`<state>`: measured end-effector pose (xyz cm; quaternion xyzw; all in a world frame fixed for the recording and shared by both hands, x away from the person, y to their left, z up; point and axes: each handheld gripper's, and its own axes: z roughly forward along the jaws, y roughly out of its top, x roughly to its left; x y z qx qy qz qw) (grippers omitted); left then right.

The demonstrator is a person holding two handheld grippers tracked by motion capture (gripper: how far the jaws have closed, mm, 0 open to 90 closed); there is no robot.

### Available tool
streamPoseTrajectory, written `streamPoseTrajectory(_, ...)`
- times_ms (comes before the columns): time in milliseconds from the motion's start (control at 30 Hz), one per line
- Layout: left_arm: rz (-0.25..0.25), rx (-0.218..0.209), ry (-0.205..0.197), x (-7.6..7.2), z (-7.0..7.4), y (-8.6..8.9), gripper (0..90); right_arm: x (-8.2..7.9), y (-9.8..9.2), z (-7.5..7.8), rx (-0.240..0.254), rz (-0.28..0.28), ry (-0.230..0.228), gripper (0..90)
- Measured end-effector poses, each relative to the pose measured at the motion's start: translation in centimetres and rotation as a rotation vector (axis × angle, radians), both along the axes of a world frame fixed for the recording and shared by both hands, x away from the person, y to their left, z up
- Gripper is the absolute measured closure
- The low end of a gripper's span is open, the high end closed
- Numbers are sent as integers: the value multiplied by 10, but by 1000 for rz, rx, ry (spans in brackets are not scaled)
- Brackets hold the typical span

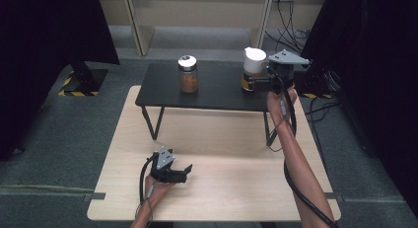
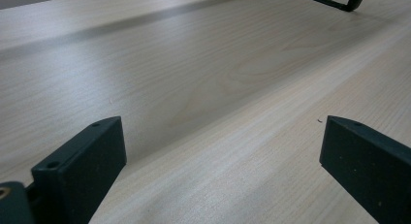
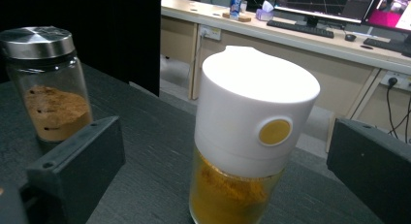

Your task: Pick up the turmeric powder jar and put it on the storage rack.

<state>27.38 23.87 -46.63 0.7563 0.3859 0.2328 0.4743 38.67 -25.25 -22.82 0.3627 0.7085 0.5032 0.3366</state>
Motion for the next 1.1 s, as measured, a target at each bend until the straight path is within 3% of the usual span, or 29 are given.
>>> streamPoseTrajectory(333, 0, 2, 0, 0, 0, 0, 18, -25, -14, -10, -6, 78, -68, 2)
streamPoseTrajectory(500, 0, 3, 0, 0, 0, 0, 18, -36, -19, -15, -18, 119, -81, 2)
streamPoseTrajectory(967, 2, 4, 0, 0, 0, -1, 19, -76, -41, -55, -89, 260, -155, 6)
streamPoseTrajectory(1100, 2, 5, -3, -1, 0, -1, 19, -84, -45, -69, -94, 308, -146, 6)
